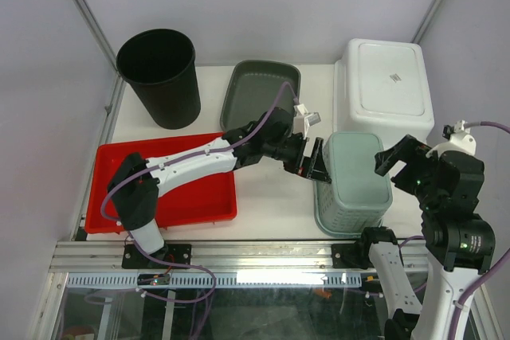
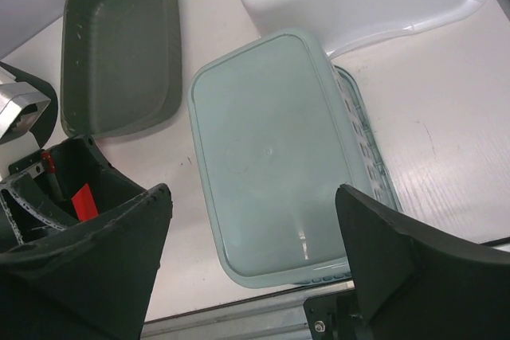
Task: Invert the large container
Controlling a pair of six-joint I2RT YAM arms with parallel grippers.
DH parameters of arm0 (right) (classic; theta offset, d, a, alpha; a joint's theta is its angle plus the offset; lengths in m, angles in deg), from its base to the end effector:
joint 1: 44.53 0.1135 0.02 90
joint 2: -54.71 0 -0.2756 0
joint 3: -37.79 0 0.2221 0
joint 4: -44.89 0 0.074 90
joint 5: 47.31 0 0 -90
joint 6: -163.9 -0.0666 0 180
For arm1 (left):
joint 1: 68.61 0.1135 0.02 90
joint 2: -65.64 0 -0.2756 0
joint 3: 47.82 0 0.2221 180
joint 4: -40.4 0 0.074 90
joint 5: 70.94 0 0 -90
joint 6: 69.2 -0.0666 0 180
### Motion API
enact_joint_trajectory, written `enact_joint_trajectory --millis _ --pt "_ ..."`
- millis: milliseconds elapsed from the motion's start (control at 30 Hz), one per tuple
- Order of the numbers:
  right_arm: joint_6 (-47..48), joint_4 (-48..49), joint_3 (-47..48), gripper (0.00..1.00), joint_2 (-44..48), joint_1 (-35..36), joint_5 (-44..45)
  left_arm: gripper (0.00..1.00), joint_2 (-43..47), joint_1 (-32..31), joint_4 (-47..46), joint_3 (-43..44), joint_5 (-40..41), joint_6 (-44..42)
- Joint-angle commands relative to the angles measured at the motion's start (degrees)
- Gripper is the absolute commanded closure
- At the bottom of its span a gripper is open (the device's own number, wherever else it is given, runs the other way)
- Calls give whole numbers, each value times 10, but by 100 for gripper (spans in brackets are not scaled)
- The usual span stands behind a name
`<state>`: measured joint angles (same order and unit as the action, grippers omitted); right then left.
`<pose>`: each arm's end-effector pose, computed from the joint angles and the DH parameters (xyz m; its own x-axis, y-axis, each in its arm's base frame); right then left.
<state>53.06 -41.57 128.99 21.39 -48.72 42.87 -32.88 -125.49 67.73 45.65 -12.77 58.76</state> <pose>0.0312 -0.0025 0.3857 -0.4189 0.3874 -0.8212 0.2406 0.9195 0.3110 0.1850 -0.3478 0.2966 -0.8181 0.2975 -0.4921 0.5729 0.3478 -0.7422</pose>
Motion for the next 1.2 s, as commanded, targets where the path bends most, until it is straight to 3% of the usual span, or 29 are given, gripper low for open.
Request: enact_joint_trajectory --millis 0,133,300,400,633,833,1067,1167 --pt "39 25 -12 12 4 2 -53 1 51 10 10 -11 27 -26" --pt "77 32 -31 28 -7 1 -167 1 82 34 19 -34 33 -21" --pt "41 82 -78 49 -28 1 -313 1 170 127 39 -87 27 -8" --pt "7 119 -112 53 -32 1 -343 1 222 164 81 -90 65 -22" --pt "-8 153 -144 64 -57 12 -338 1 257 178 118 -91 148 -20" --pt "-45 183 -148 67 -78 110 -256 1 289 179 101 -115 225 -10" --pt "-126 219 -135 68 -179 466 39 1 310 179 100 -125 258 -6" --pt "-142 211 -119 66 -234 540 110 1 311 180 100 -125 258 -8"
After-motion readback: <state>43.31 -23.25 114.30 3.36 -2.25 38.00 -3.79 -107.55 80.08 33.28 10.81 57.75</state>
